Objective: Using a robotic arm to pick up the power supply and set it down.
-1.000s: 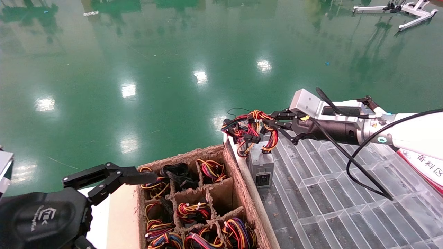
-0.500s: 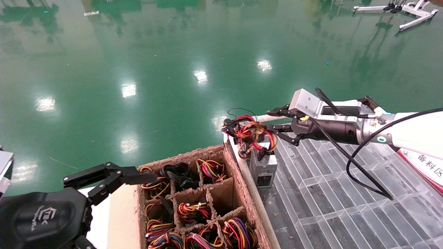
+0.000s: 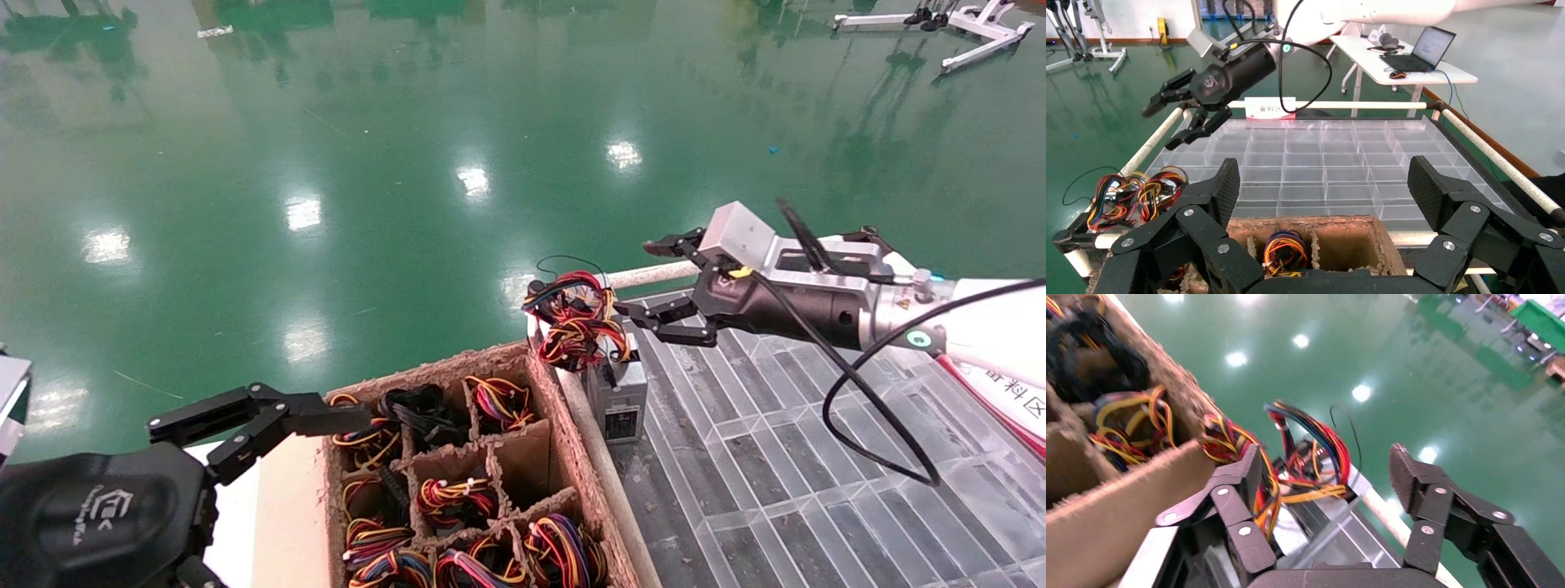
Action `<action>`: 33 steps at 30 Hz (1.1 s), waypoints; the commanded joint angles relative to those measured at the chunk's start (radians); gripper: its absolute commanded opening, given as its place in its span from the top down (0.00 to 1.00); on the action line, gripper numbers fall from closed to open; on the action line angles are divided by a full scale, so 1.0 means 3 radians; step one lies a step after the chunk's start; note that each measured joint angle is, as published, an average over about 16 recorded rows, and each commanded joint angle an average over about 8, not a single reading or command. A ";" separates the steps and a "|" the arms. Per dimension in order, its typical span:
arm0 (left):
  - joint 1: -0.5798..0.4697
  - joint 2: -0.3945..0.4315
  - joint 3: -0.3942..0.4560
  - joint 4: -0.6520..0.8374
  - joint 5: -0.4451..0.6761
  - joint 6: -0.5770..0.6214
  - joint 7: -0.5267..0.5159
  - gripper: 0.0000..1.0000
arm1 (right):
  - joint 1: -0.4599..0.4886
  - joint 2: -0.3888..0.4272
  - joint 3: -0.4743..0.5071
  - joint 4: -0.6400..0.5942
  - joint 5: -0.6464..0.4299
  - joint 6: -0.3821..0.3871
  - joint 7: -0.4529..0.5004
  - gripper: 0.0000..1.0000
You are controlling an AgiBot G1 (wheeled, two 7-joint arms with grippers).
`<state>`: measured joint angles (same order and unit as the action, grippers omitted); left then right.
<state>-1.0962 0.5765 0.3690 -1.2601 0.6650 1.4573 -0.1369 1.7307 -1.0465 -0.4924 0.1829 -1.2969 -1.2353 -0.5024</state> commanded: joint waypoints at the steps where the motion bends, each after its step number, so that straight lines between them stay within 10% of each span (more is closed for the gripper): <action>1: 0.0000 0.0000 0.0000 0.0000 0.0000 0.0000 0.0000 0.00 | -0.0084 0.0056 0.0027 0.0142 0.0073 -0.0033 0.0089 0.00; 33: 0.0000 0.0000 0.0001 0.0000 0.0000 0.0000 0.0000 0.00 | -0.1436 0.0953 0.0466 0.2411 0.1240 -0.0570 0.1510 0.00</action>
<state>-1.0963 0.5764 0.3692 -1.2601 0.6648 1.4573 -0.1368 1.2995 -0.7605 -0.3526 0.9066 -0.9248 -1.4064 -0.0490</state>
